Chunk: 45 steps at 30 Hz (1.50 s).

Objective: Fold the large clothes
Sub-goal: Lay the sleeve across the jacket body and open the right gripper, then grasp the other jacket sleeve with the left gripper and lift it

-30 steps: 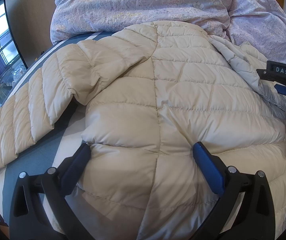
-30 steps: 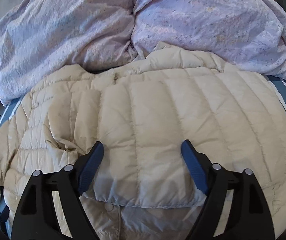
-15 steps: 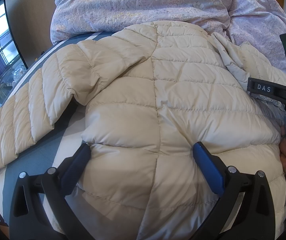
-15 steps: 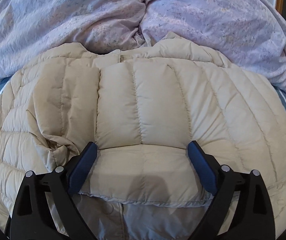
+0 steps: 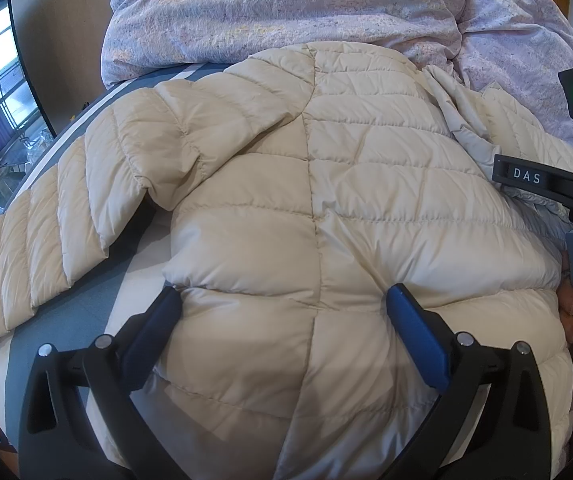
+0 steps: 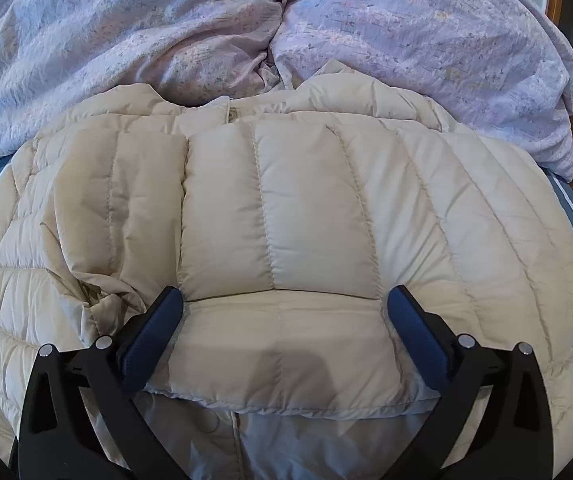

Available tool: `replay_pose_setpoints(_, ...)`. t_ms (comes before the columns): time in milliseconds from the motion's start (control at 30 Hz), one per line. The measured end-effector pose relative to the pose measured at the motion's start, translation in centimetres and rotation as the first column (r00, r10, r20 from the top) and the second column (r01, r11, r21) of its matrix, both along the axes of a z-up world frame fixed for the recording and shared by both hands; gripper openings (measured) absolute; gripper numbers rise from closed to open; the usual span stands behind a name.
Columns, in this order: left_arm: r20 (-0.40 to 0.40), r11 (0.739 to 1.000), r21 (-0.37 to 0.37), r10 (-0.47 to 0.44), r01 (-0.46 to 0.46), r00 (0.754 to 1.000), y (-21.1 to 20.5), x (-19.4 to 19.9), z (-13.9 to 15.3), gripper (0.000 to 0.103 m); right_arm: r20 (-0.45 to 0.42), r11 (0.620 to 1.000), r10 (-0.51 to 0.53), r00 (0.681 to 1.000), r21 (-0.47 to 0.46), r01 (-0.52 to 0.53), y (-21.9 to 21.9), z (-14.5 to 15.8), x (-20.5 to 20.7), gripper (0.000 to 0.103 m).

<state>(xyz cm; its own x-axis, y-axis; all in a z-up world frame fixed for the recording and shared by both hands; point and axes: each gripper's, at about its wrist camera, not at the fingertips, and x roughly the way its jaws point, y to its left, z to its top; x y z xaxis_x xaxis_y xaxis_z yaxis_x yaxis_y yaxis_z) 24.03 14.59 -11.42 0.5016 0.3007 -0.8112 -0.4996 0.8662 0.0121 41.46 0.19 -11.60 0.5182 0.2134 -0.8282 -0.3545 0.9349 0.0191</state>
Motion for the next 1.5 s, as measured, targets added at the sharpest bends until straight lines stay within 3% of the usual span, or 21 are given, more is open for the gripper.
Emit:
replay_pose_setpoints(400, 0.004, 1.0, -0.013, 0.002, -0.002, 1.0, 0.5, -0.8, 0.5, 0.101, -0.005, 1.0, -0.004, 1.0, 0.007, 0.004, 0.0, 0.0, -0.1, 0.102)
replay_pose_setpoints(500, 0.05, 0.999, -0.021, 0.04, -0.039, 0.998, 1.7, -2.7, 1.8, 0.101, -0.006, 1.0, -0.005, 1.0, 0.009, 0.005, 0.0, 0.0, 0.0, 0.102)
replay_pose_setpoints(767, 0.088, 0.982, 0.072, 0.166, -0.173, 0.982, 6.1, -8.4, 5.2, 0.101, -0.008, 1.0, -0.01, 1.0, 0.013, 0.011, 0.0, 0.0, 0.0, 0.102)
replay_pose_setpoints(867, 0.073, 0.967, 0.111, 0.221, -0.228, 0.973, 7.7, -10.4, 5.4, 0.101, -0.008, 1.0, -0.012, 1.0, 0.014, 0.013, 0.0, 0.0, -0.1, 0.102)
replay_pose_setpoints(1100, 0.05, 0.936, 0.122, 0.325, -0.329, 0.944, 11.3, -15.2, 4.4, 0.101, -0.008, 1.0, -0.014, 1.0, 0.014, 0.014, -0.1, 0.1, -0.1, 0.102)
replay_pose_setpoints(1333, 0.051, 0.892, 0.055, 0.446, -0.449, 0.893, 15.6, -20.1, 3.1, 0.1, -0.008, 1.0, -0.016, 1.0, 0.015, 0.016, -0.1, 0.1, -0.1, 0.102)
replay_pose_setpoints(1433, 0.058, 0.87, -0.027, 0.493, -0.492, 0.868, 17.4, -21.9, 2.5, 0.092, -0.009, 1.0, -0.017, 1.0, 0.015, 0.017, -0.1, 0.1, -0.1, 0.102)
replay_pose_setpoints(1500, 0.057, 0.852, -0.099, 0.52, -0.514, 0.852, 18.6, -22.8, 1.9, 0.081, -0.009, 1.0, -0.017, 1.0, 0.015, 0.017, -0.1, 0.1, -0.1, 0.102)
